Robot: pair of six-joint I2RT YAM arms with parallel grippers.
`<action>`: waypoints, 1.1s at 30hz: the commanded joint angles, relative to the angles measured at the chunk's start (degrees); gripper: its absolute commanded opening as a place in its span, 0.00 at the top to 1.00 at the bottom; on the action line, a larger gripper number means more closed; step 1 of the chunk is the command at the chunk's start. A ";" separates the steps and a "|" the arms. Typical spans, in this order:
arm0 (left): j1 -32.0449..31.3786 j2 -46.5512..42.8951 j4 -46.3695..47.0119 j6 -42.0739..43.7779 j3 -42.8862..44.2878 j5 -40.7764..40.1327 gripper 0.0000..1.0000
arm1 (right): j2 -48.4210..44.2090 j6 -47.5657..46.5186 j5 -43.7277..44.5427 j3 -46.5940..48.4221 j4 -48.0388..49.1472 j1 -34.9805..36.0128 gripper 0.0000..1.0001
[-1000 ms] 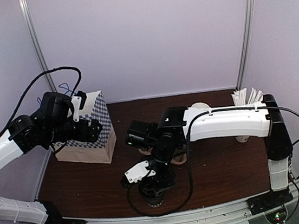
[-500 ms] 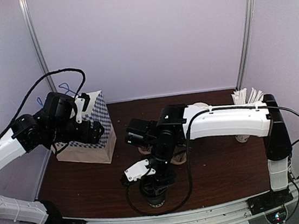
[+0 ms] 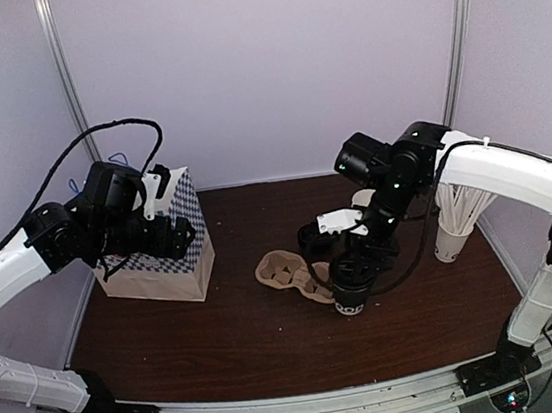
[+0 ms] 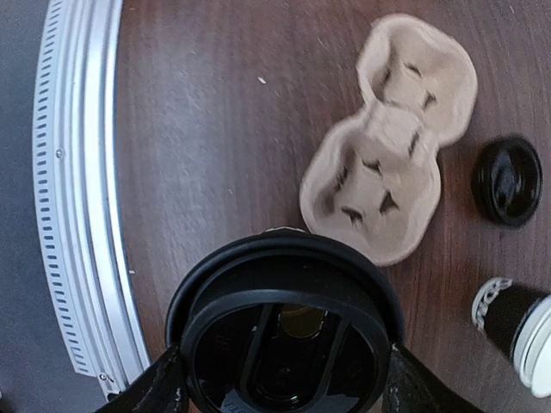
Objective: Pack the takeout coffee
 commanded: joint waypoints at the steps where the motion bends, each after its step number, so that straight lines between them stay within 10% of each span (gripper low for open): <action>1: 0.19 1.24 0.51 1.10 2.22 0.20 0.06 | -6.24 1.87 1.64 -6.99 -1.17 -8.92 0.37; 14: 0.24 4.40 1.56 0.25 1.07 1.28 0.07 | -21.65 -1.33 5.94 -27.55 1.49 -38.13 0.37; 33: 0.44 4.11 -0.67 7.63 4.83 14.37 0.14 | -19.91 0.46 2.24 -30.42 8.05 -38.65 0.24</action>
